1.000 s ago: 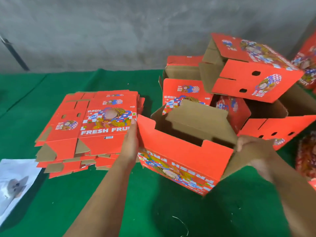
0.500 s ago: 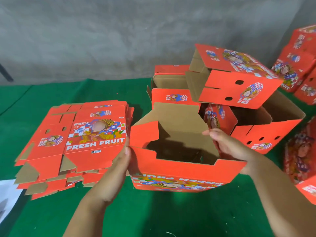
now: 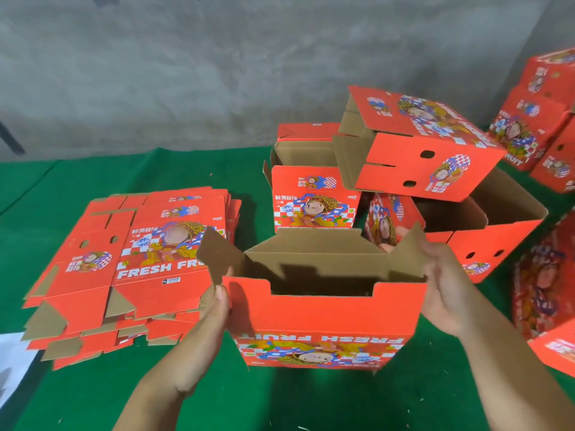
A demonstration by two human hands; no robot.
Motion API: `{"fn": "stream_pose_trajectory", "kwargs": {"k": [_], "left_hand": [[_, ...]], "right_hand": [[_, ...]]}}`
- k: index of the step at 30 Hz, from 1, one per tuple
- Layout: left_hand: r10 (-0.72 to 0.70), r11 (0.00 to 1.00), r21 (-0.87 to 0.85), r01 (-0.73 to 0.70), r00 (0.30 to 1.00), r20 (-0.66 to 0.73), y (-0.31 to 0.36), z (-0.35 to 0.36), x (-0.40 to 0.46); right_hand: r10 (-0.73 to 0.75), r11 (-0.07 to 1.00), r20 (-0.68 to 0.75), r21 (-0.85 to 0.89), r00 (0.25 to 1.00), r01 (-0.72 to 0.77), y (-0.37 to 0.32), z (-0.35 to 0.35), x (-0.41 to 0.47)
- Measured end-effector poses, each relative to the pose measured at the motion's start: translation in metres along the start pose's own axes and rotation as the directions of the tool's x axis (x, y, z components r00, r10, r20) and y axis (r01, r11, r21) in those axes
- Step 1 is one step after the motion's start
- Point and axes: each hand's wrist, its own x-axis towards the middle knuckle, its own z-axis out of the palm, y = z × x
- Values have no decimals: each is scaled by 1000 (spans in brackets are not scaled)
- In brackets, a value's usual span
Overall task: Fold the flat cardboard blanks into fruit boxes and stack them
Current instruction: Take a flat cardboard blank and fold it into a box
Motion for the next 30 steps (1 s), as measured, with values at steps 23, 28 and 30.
{"fn": "stream_pose_trajectory", "kwargs": {"k": [23, 28, 30], "left_hand": [[608, 686, 654, -319, 745, -274, -45, 52, 16], [532, 730, 619, -289, 809, -250, -37, 49, 19], [422, 672, 726, -144, 880, -216, -25, 48, 30]], "right_hand": [[-244, -123, 118, -988, 963, 90, 68, 40, 10], [-228, -142, 156, -982, 961, 125, 69, 37, 22], [-229, -189, 184, -972, 956, 142, 71, 34, 23]]}}
